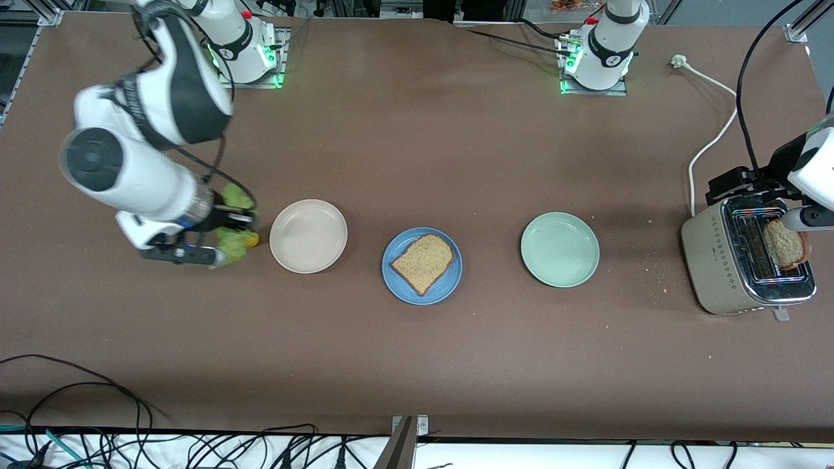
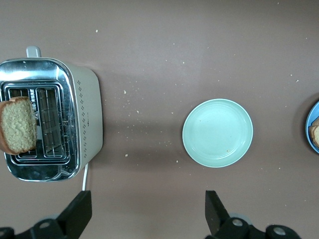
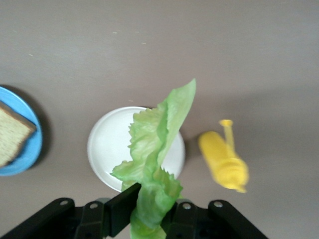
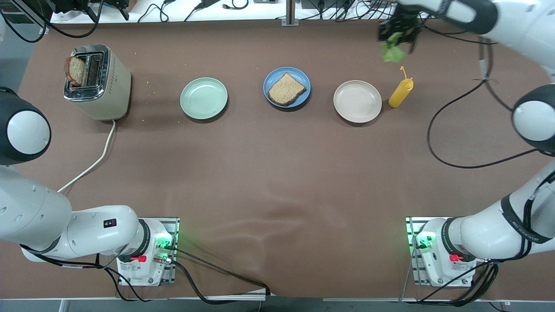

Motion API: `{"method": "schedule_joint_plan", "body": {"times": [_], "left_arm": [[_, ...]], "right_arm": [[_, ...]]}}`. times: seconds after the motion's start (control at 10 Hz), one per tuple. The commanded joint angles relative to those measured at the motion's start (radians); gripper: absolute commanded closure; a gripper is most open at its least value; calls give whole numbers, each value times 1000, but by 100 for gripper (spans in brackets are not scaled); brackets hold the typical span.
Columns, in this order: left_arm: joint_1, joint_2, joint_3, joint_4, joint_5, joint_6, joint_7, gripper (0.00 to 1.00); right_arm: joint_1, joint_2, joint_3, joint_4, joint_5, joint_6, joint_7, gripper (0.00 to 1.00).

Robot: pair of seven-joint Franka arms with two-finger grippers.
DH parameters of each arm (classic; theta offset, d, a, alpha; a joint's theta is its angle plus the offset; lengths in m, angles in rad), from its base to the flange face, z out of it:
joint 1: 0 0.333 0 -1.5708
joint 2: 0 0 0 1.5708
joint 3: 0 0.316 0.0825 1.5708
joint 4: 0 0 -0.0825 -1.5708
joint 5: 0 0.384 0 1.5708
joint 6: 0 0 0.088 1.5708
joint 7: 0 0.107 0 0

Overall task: Make sandwich in blue plate with both arms
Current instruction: 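Carry the lettuce with the right gripper over the bread slice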

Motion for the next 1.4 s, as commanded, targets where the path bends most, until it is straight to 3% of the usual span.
{"method": "schedule_joint_plan", "body": {"times": [0.0, 0.4, 1.0, 1.1, 1.2, 1.3], "left_arm": [[4, 0, 0, 17, -10, -19, 26, 0], [4, 0, -1, 17, -10, -19, 26, 0], [4, 0, -1, 17, -10, -19, 26, 0], [4, 0, -1, 17, -12, -19, 26, 0], [4, 0, 0, 17, -10, -19, 26, 0], [4, 0, 0, 15, -12, -19, 26, 0]], "right_arm": [[115, 126, -4, 60, 71, 155, 222, 97], [288, 298, -4, 62, 70, 487, 526, 99], [405, 487, -4, 62, 68, 1037, 828, 95], [419, 504, -7, 62, 65, 1055, 832, 87], [422, 498, -7, 62, 66, 1031, 830, 14], [431, 490, -13, 64, 66, 965, 833, 0]]}}
